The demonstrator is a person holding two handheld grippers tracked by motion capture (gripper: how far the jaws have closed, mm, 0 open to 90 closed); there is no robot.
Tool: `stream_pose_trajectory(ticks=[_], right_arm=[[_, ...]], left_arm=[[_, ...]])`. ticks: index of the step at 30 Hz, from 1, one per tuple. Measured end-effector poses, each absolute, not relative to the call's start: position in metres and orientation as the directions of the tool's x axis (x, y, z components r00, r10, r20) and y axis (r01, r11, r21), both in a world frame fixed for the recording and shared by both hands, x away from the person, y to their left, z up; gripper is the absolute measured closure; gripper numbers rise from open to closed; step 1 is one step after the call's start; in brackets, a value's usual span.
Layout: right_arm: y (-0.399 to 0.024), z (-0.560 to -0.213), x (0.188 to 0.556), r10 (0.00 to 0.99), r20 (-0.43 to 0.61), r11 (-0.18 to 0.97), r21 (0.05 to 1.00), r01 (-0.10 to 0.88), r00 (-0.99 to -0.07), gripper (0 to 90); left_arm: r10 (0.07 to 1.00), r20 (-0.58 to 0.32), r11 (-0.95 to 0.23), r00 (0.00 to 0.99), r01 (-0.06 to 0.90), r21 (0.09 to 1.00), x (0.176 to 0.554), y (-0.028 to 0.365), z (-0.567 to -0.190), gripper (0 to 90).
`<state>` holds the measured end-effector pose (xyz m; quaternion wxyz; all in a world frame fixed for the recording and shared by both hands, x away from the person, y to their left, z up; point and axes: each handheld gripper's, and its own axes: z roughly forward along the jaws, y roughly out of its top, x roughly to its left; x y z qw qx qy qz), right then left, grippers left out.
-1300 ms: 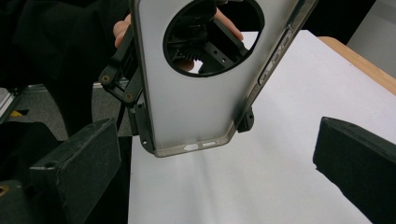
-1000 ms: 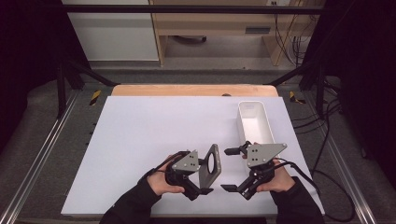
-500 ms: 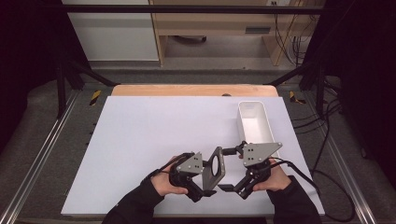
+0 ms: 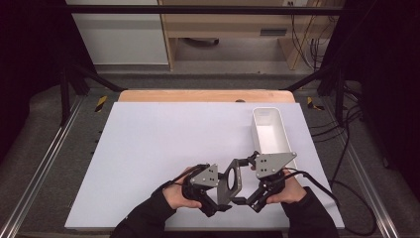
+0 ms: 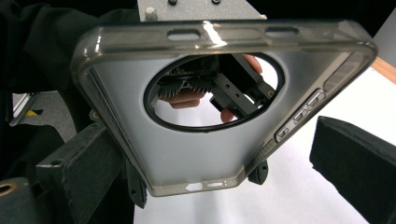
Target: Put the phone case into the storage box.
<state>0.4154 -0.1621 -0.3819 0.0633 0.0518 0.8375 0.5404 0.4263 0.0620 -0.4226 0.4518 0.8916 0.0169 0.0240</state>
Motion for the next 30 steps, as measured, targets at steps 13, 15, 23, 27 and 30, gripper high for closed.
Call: stream_pose_trajectory(ticks=[13, 15, 23, 27, 30], right_arm=[[-0.1605, -0.3838, 0.4152, 0.129, -0.035, 0.401, 0.916, 0.02, -0.991, 5.4], [-0.1601, -0.3843, 0.4151, 0.123, -0.033, 0.401, 0.916, 0.02, -0.992, 6.5], [-0.1603, -0.3846, 0.4146, 0.103, -0.024, 0.397, 0.918, 0.019, -0.994, 11.0], [-0.1603, -0.3846, 0.4145, 0.103, -0.022, 0.398, 0.917, 0.02, -0.994, 11.2], [-0.1601, -0.3849, 0.4145, 0.102, -0.021, 0.398, 0.917, 0.021, -0.995, 11.4]], left_arm=[[0.029, 0.042, -0.588, 0.999, -0.017, 0.809, 0.424, 0.0593, -0.4246, 11.5], [0.028, 0.042, -0.587, 0.999, -0.018, 0.809, 0.4237, 0.0591, -0.4248, 11.6], [0.022, 0.042, -0.587, 0.999, -0.021, 0.809, 0.4234, 0.0588, -0.4252, 11.5], [0.023, 0.041, -0.588, 0.999, -0.02, 0.808, 0.4234, 0.0588, -0.4254, 11.5], [0.022, 0.04, -0.59, 0.999, -0.019, 0.807, 0.4233, 0.059, -0.4255, 11.5]])
